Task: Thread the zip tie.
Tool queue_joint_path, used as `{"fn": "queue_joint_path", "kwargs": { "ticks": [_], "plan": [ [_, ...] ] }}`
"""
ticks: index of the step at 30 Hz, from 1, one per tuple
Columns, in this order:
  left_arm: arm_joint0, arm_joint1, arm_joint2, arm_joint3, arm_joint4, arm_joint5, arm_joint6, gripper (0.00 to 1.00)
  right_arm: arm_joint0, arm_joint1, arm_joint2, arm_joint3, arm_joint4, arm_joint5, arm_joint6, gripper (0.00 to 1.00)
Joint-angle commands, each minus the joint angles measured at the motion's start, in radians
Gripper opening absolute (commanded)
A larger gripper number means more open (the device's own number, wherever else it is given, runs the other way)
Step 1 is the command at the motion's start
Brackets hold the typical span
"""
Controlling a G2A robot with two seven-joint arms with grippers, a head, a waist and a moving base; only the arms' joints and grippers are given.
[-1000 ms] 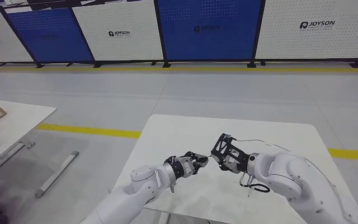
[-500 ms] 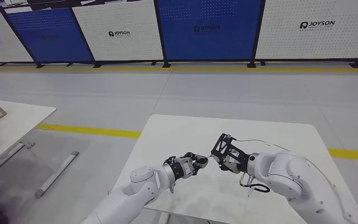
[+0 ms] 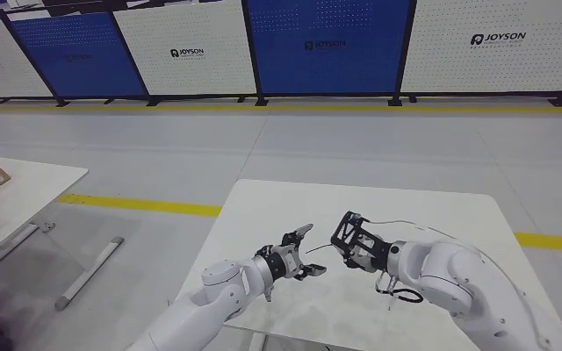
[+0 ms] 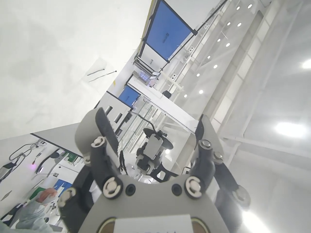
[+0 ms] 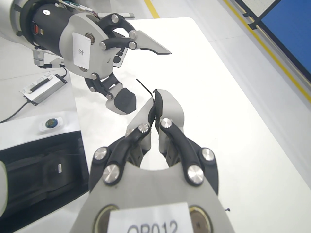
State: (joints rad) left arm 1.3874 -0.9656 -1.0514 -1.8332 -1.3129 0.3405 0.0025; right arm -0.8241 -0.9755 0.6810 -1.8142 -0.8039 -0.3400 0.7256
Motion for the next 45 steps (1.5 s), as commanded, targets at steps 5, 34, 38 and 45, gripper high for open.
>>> {"fn": "queue_joint_path", "kwargs": {
  "ticks": [5, 34, 38, 45],
  "plan": [
    [-0.023, 0.033, 0.031, 0.01, -0.064, 0.0, 0.012, 1.0, 0.014, 0.006, -0.028, -0.034, -0.078, 0.0, 0.015, 0.0],
    [-0.013, 0.067, 0.023, -0.019, -0.123, 0.0, -0.042, 0.23, 0.015, 0.007, -0.03, -0.034, -0.082, 0.0, 0.009, 0.0],
    [-0.027, 0.072, 0.029, -0.014, -0.133, 0.0, -0.02, 0.31, 0.015, 0.007, -0.03, -0.034, -0.082, 0.0, 0.009, 0.0],
    [-0.064, 0.075, 0.062, 0.003, -0.159, 0.0, 0.002, 0.28, 0.015, 0.007, -0.03, -0.034, -0.082, 0.0, 0.009, 0.0]
  ]
}}
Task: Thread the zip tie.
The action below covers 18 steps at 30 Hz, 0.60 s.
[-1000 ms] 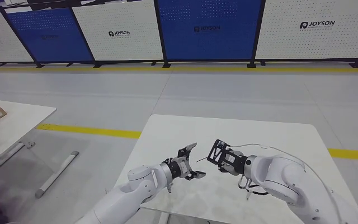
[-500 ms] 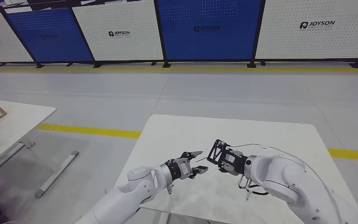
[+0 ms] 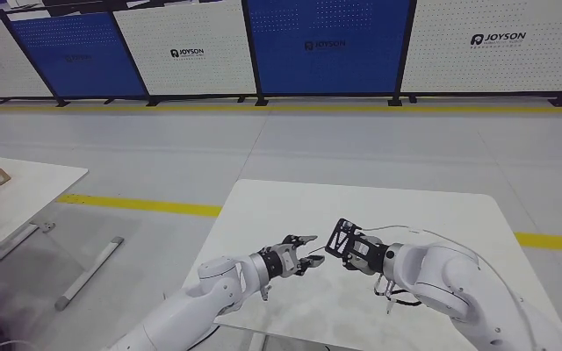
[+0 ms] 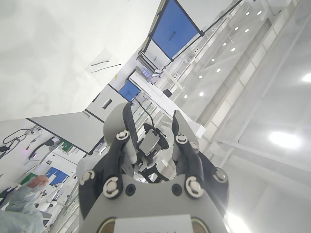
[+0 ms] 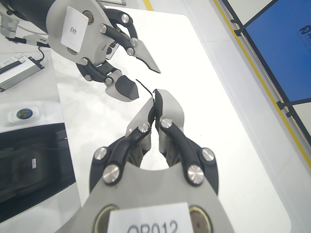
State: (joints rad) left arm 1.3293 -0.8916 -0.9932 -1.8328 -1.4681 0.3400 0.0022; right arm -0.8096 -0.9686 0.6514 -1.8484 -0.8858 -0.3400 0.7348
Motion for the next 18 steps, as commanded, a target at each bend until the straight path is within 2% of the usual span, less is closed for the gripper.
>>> {"fn": "queue_joint_path", "kwargs": {
  "ticks": [1, 5, 18],
  "plan": [
    [-0.01, 0.001, 0.006, 0.004, -0.007, 0.0, 0.004, 0.28, 0.0, 0.0, 0.0, 0.0, 0.0, 0.0, 0.0, 0.0],
    [-0.026, 0.002, 0.019, 0.012, -0.016, 0.0, 0.011, 0.21, 0.0, 0.0, 0.0, 0.0, 0.0, 0.0, 0.0, 0.0],
    [-0.077, 0.011, 0.079, 0.046, -0.036, 0.0, 0.024, 0.2, 0.0, 0.0, 0.0, 0.0, 0.0, 0.0, 0.0, 0.0]
  ]
}}
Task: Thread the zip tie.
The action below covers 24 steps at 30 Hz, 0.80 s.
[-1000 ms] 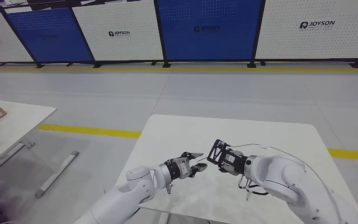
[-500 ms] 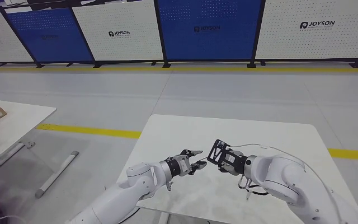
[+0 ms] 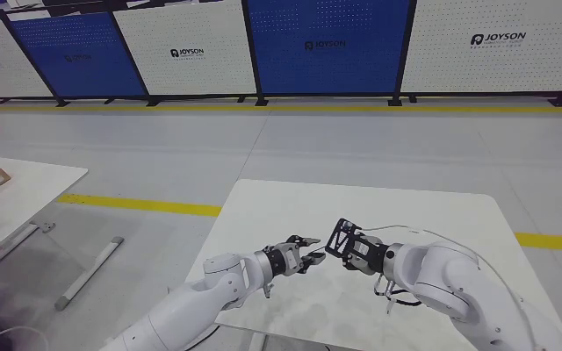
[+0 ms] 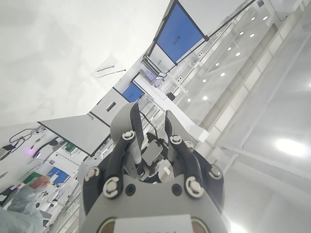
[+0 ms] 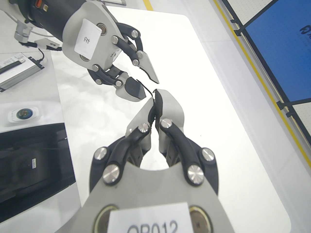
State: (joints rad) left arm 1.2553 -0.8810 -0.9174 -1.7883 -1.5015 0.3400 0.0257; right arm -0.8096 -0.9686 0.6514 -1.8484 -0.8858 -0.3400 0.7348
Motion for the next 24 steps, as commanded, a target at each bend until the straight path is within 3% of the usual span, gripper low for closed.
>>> {"fn": "queue_joint_path", "kwargs": {
  "ticks": [1, 2, 3, 17, 18, 19, 20, 24],
  "plan": [
    [-0.006, 0.002, 0.006, 0.003, -0.004, 0.0, 0.001, 0.13, 0.0, 0.0, 0.0, 0.0, 0.0, 0.0, 0.0, 0.0],
    [-0.009, 0.003, 0.008, 0.004, -0.006, 0.0, 0.001, 0.02, 0.0, 0.0, 0.0, 0.0, 0.0, 0.0, 0.0, 0.0],
    [-0.011, 0.004, 0.01, 0.005, -0.007, 0.0, 0.0, 0.0, 0.0, 0.0, 0.0, 0.0, 0.0, 0.0, 0.0, 0.0],
    [-0.013, 0.013, 0.026, 0.007, 0.014, 0.0, -0.015, 0.0, 0.0, 0.0, 0.0, 0.0, 0.0, 0.0, 0.0, 0.0],
    [-0.012, 0.013, 0.026, 0.007, 0.016, 0.0, -0.015, 0.0, 0.0, 0.0, 0.0, 0.0, 0.0, 0.0, 0.0, 0.33],
    [-0.01, 0.012, 0.025, 0.006, 0.019, 0.0, -0.015, 0.0, 0.0, 0.0, 0.0, 0.0, 0.0, 0.0, 0.0, 0.93],
    [-0.009, 0.012, 0.024, 0.005, 0.021, 0.0, -0.014, 0.0, 0.0, 0.0, 0.0, 0.0, 0.0, 0.0, 0.0, 1.0],
    [-0.005, 0.01, 0.024, 0.002, 0.03, 0.0, -0.013, 0.0, -0.025, 0.0, 0.017, 0.0, -0.014, 0.003, -0.028, 1.0]
  ]
}}
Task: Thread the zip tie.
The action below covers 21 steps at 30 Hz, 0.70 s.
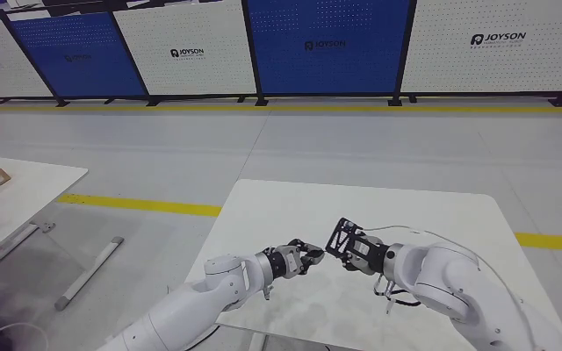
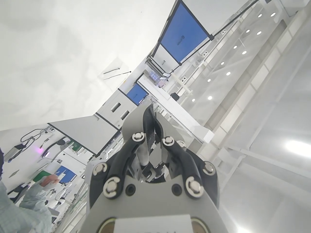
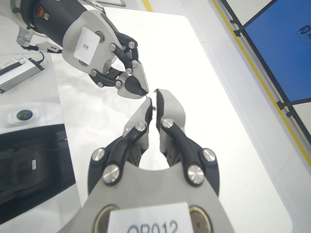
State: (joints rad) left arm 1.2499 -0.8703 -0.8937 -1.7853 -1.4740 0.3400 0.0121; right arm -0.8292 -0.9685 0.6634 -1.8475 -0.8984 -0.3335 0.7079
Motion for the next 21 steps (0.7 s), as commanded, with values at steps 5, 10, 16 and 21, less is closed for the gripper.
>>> {"fn": "queue_joint_path", "kwargs": {
  "ticks": [5, 10, 16, 21],
  "plan": [
    [0.009, -0.005, -0.01, -0.009, 0.032, -0.027, 0.023, 0.0, -0.034, 0.001, 0.045, 0.0, 0.033, 0.017, -0.015, 1.0],
    [0.034, -0.01, -0.01, -0.032, 0.151, -0.132, 0.07, 0.0, -0.089, 0.006, 0.129, 0.038, 0.215, 0.067, -0.054, 1.0],
    [0.075, -0.015, 0.01, -0.066, 0.385, -0.242, 0.133, 0.0, -0.124, 0.008, 0.189, 0.114, 0.442, 0.047, -0.005, 1.0],
    [0.09, -0.018, 0.018, -0.073, 0.446, -0.249, 0.142, 0.0, -0.127, 0.003, 0.195, 0.151, 0.534, 0.017, 0.008, 1.0]
  ]
}}
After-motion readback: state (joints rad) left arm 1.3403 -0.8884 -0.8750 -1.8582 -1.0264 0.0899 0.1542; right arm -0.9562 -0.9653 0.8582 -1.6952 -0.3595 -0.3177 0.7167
